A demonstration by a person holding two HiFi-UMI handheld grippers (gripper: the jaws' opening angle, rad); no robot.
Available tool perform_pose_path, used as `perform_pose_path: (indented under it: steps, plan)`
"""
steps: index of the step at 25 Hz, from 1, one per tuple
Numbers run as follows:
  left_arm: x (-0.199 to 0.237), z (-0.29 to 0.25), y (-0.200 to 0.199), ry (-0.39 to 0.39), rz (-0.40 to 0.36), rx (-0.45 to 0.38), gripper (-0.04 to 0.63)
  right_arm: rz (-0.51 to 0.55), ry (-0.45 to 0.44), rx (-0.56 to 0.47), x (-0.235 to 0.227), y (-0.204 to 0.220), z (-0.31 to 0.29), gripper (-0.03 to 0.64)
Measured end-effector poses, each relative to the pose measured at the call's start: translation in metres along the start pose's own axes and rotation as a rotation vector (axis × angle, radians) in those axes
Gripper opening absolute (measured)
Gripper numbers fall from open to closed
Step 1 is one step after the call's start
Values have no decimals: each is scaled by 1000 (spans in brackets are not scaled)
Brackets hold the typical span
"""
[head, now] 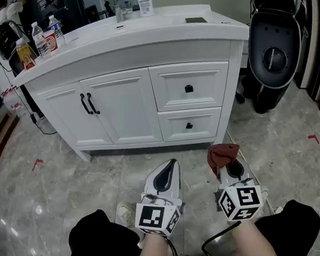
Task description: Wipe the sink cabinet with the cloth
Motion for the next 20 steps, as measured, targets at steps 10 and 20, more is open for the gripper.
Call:
perform_pose_path:
  steps: [10,20]
  plan:
    - [-4,-1,4,30,-71,13,0,19,-6,3,5,0,2,80]
    - [-3,-6,9,30,-69,32,0,2,-8,11,3,4,-2,78]
Point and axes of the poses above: the fingertips, and each gripper's own axes: z backward along the fingers, x to its left, y out of its underside, the point moved 6 cm from there along z, backward along the fingers, and after that the axes turned 8 degrees about -y, right-handed, at the moved point
